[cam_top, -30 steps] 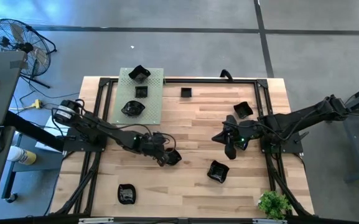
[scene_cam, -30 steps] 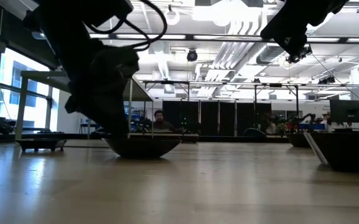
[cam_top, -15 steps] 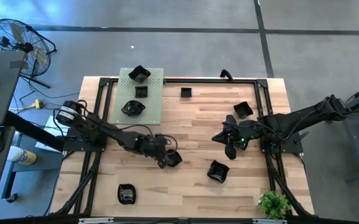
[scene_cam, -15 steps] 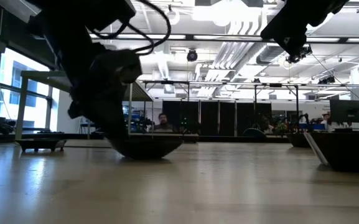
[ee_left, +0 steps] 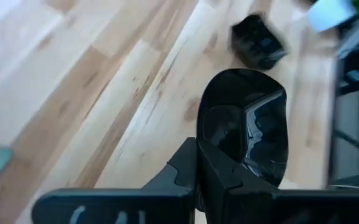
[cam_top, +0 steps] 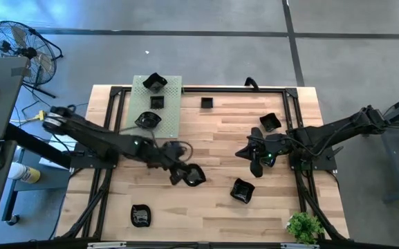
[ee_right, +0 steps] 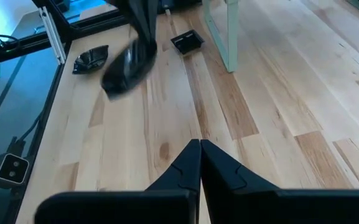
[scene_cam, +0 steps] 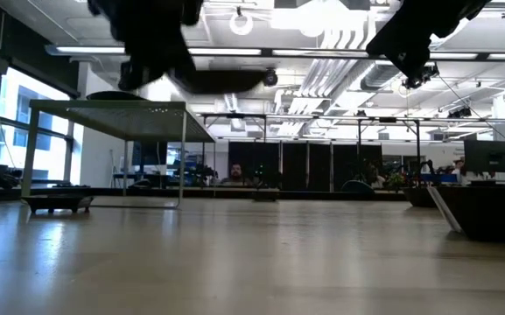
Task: Pick & Place Mini shaped plates
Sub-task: Stack the leaf-shaped plate on the other leaf-shaped plate on the shelf
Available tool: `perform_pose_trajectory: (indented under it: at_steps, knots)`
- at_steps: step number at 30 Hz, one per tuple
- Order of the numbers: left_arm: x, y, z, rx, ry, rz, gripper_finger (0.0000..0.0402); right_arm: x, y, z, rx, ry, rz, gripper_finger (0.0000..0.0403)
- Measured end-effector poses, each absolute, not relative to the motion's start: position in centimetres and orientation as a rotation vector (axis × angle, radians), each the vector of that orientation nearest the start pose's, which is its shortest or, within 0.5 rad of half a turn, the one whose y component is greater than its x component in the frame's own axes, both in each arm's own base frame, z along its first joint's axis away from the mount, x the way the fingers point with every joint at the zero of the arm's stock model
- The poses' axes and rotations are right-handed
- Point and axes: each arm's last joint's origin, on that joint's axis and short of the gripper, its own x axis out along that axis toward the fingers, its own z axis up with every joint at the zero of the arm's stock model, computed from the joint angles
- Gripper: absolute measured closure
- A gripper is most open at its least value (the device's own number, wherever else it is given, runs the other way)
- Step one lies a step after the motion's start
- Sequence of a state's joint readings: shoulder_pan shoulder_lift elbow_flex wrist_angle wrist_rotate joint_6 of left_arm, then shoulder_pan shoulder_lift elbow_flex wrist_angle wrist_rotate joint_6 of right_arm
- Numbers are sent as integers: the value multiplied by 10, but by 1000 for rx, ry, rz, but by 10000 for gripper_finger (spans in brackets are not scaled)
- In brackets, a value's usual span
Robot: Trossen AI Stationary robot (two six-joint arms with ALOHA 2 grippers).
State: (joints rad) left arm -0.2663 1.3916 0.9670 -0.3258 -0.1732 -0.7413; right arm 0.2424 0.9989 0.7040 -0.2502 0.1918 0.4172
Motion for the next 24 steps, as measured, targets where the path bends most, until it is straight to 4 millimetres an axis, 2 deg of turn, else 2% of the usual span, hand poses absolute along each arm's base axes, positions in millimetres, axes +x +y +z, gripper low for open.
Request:
perform_pose_trajectory:
  at_steps: [8,12,18,24]
  knots:
    - [227,-20,313,-531,625,228,401,208,45,264,291,507,-75,399]
    - [195,5,332,-517,562,248,401,209,45,266,294,482,-91,401]
    - [155,38,337,-536,597,340,401,209,44,267,311,457,-119,401]
    - [125,60,338,-614,585,441,401,211,40,268,342,439,-162,399]
